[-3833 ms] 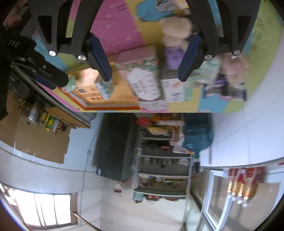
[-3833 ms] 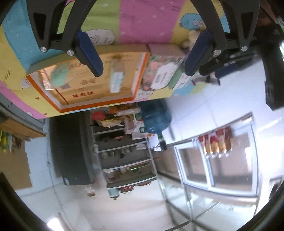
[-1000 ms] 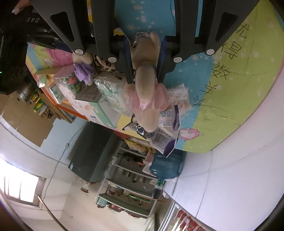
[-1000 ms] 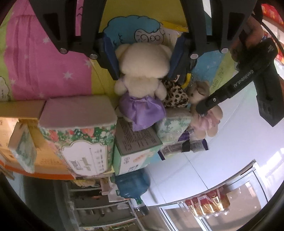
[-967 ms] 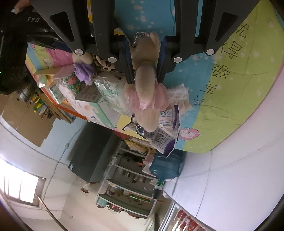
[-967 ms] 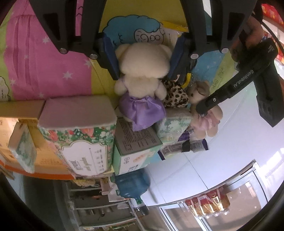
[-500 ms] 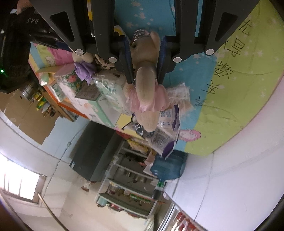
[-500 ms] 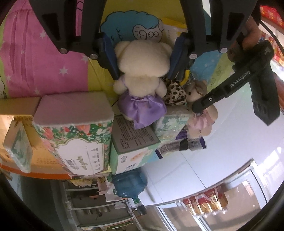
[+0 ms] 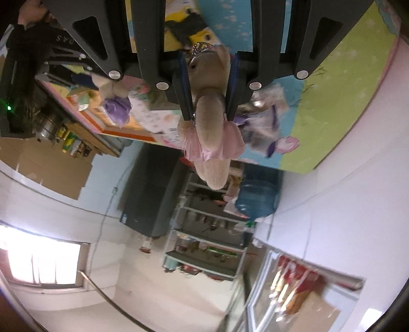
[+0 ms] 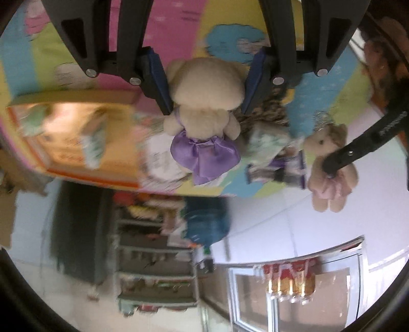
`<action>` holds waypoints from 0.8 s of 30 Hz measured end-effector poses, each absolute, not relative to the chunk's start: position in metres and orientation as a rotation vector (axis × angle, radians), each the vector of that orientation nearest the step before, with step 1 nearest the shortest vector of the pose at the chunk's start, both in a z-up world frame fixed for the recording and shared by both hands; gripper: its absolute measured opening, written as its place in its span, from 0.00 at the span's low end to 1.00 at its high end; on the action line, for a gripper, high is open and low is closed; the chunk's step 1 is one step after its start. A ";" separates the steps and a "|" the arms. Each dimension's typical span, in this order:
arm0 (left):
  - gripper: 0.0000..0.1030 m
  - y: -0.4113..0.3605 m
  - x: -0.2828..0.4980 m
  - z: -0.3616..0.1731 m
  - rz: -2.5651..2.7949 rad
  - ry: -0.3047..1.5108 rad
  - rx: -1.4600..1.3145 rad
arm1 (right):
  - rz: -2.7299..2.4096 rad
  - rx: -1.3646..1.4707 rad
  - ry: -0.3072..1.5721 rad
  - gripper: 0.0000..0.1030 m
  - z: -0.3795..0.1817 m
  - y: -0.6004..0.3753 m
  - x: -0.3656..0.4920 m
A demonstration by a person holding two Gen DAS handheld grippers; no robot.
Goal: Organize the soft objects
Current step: 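Carry both plush toys to the orange box and release them inside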
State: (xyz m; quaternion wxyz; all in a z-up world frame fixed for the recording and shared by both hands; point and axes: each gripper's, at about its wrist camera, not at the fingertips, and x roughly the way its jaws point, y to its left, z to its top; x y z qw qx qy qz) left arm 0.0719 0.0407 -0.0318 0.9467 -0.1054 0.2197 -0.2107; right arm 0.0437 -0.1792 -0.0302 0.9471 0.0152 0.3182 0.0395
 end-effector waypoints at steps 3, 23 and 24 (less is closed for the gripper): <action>0.25 0.025 0.070 -0.023 -0.468 0.437 -0.193 | 0.014 0.007 0.613 0.54 -0.018 -0.193 0.038; 0.25 -0.134 0.085 0.013 -0.697 0.446 -0.070 | -0.283 -0.049 0.560 0.54 0.013 -0.331 0.040; 0.25 -0.140 0.086 0.013 -0.701 0.449 -0.067 | -0.292 -0.048 0.561 0.54 0.014 -0.340 0.043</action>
